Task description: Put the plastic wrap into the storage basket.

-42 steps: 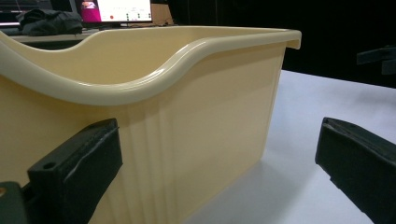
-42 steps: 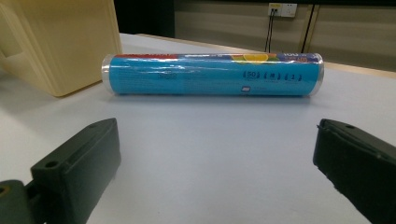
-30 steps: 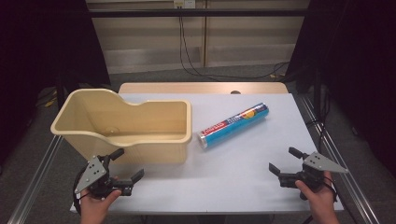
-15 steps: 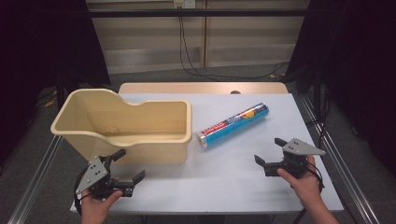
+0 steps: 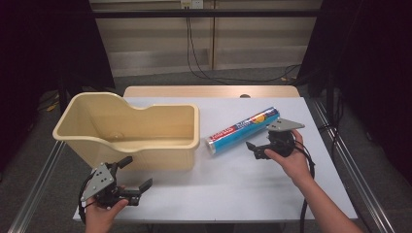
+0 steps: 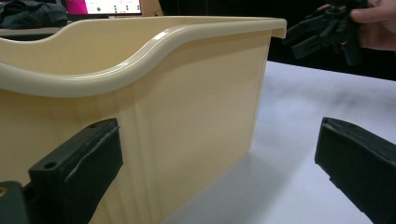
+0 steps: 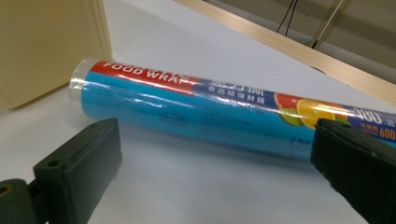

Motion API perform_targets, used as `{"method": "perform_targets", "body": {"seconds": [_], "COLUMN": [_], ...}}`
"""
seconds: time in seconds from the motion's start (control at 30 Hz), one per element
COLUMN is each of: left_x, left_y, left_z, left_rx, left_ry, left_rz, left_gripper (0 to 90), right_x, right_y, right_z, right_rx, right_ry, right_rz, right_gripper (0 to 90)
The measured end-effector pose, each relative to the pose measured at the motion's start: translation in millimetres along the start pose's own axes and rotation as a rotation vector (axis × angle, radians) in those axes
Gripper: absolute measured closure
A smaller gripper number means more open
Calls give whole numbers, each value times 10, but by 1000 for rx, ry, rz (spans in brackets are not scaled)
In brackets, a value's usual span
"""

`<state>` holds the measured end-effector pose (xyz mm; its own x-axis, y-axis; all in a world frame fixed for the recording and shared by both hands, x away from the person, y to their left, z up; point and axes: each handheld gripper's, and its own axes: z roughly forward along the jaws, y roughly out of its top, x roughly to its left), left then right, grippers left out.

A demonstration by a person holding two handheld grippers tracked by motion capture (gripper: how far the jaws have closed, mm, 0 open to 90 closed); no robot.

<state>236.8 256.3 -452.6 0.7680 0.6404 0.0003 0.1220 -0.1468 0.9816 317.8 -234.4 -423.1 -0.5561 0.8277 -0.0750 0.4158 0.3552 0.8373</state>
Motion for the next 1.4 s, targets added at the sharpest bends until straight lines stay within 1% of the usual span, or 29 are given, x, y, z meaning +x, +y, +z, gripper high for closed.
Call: {"method": "perform_targets", "body": {"seconds": [0.03, 0.07, 0.1, 0.13, 0.17, 0.2, 0.23, 0.27, 0.3, 0.33, 0.37, 0.4, 0.47, 0.5, 0.53, 0.6, 0.67, 0.77, 0.83, 0.87, 0.9, 0.93, 0.97, 1.1, 1.13, 1.17, 1.23, 1.27, 1.4], "left_x": [0, -5, -5, -5, -3, -9, -11, 0, 1, -2, -4, -7, -5, -12, -13, -13, -11, -10, -14, -5, -5, -7, -7, -10, -9, -15, -16, -8, -11], "left_y": [0, 0, 0, -2, -3, -6, -10, -10, -10, -10, -11, -13, -12, -15, -13, -14, -17, -20, -24, -25, -25, -25, -25, -22, -22, -24, -24, -20, -25], "left_z": [0, 1, 1, 2, 2, 8, 11, 6, 7, 9, 10, 13, 14, 20, 21, 21, 15, 9, 11, 6, 6, 7, 7, 7, 7, 13, 12, 4, 5], "left_rx": [0, 1, 1, 2, 5, 2, 1, 10, 11, 8, 8, 12, 17, 16, 15, 15, 18, 17, 12, 20, 20, 20, 20, 20, 22, 20, 21, 23, 22], "left_ry": [0, -1, -1, -3, -4, -4, -6, -7, -8, -9, -11, -14, -14, -18, -18, -18, -20, -19, -18, -17, -17, -17, -17, -19, -21, -23, -22, -20, -19], "left_rz": [0, -1, -1, 0, 3, -9, -13, 0, 0, -3, -4, -6, 1, -7, -3, -2, -3, -5, -16, -3, -3, -3, -3, 0, 3, -6, -5, 6, -2], "left_gripper": [8, 8, 8, 8, 8, 8, 9, 9, 9, 9, 9, 9, 9, 9, 9, 9, 9, 9, 9, 9, 9, 9, 9, 9, 9, 9, 9, 9, 9], "right_x": [0, -16, -16, -29, -29, -40, -52, -75, -75, -91, -91, -103, -107, -105, -97, -96, -90, -81, -73, -63, -63, -56, -56, -51, -53, -54, -48, -39, -46], "right_y": [0, 54, 54, 108, 108, 133, 155, 198, 198, 243, 243, 294, 318, 341, 385, 403, 447, 477, 505, 534, 534, 556, 556, 586, 593, 603, 605, 607, 598], "right_z": [0, 84, 84, 173, 173, 218, 263, 351, 351, 431, 431, 507, 543, 577, 646, 680, 767, 805, 831, 850, 850, 868, 868, 900, 907, 921, 931, 940, 961], "right_rx": [0, 7, 7, 26, 26, 35, 39, 57, 57, 72, 72, 83, 87, 94, 113, 121, 140, 150, 149, 152, 152, 163, 163, 169, 170, 172, 178, 185, 191], "right_ry": [0, -1, -1, 0, 0, 5, 12, 11, 11, 3, 3, 7, 11, 17, 21, 21, 27, 30, 35, 38, 38, 37, 37, 27, 25, 21, 16, 13, 9], "right_rz": [0, 3, 3, 2, 2, 3, 21, 31, 31, 28, 28, 27, 32, 41, 41, 40, 48, 47, 55, 53, 53, 49, 49, 65, 65, 59, 59, 58, 62], "right_gripper": [18, 19, 19, 20, 20, 19, 21, 21, 21, 21, 21, 24, 27, 32, 32, 33, 41, 44, 55, 70, 70, 104, 104, 115, 141, 164, 161, 164, 178]}}
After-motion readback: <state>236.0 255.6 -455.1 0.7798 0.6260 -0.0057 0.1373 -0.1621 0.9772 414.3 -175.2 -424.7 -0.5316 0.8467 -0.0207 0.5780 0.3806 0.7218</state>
